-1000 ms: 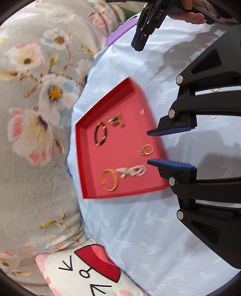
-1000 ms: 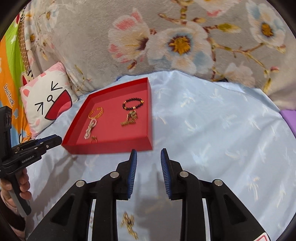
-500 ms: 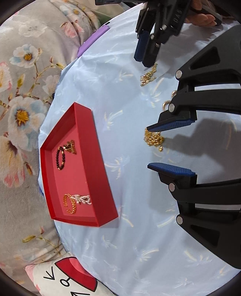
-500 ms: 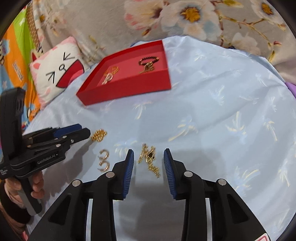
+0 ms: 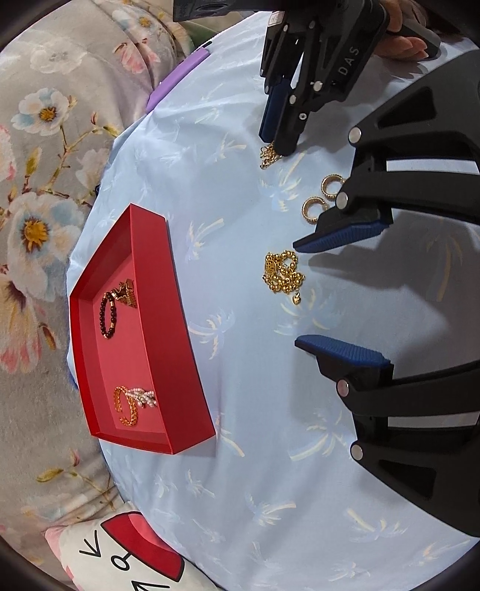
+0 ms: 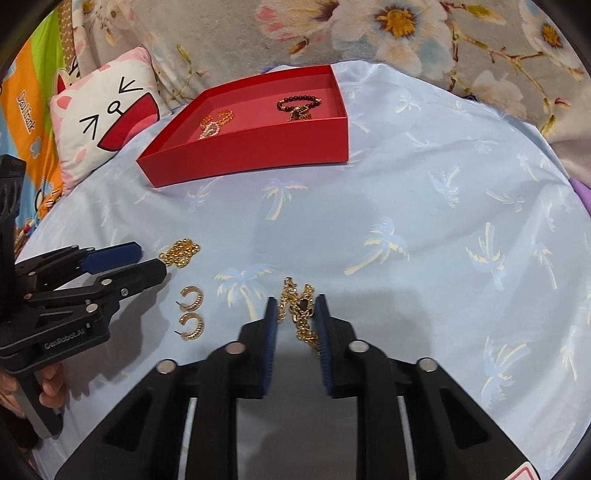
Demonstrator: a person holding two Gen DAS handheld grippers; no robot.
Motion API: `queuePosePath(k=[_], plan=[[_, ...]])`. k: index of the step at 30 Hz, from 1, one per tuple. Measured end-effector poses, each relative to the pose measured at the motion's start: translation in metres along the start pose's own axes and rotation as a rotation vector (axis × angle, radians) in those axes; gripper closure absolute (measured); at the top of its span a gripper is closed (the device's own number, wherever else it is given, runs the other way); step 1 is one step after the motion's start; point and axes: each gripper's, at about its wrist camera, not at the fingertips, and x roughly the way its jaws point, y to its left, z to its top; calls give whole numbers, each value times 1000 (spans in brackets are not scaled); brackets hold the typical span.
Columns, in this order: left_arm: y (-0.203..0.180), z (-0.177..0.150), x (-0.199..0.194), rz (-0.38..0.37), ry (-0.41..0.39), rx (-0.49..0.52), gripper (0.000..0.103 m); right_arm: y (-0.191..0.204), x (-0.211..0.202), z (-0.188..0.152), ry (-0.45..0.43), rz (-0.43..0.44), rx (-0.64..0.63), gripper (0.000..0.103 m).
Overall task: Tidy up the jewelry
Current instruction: 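Close the right tool on the black-pendant gold chain while the left tool grasps the gold chain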
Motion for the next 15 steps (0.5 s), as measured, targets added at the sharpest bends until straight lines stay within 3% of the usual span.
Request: queuePosePath(k=[3, 5, 12, 13, 15], plan=[[-3, 2, 3, -2, 7, 6, 56, -6, -1, 1, 0, 11, 22, 92], [-6, 5, 6, 0, 12, 12, 56, -8, -3, 1, -6, 5, 30, 101], [-13, 17, 19, 26, 22, 39, 57, -17, -7, 1, -9, 20, 68, 101], [-15, 18, 20, 32, 23, 47, 58, -17, -9, 2, -13, 23, 68, 101], [-16, 20, 22, 34, 22, 57, 73, -19, -12, 3, -22, 27, 70, 101]])
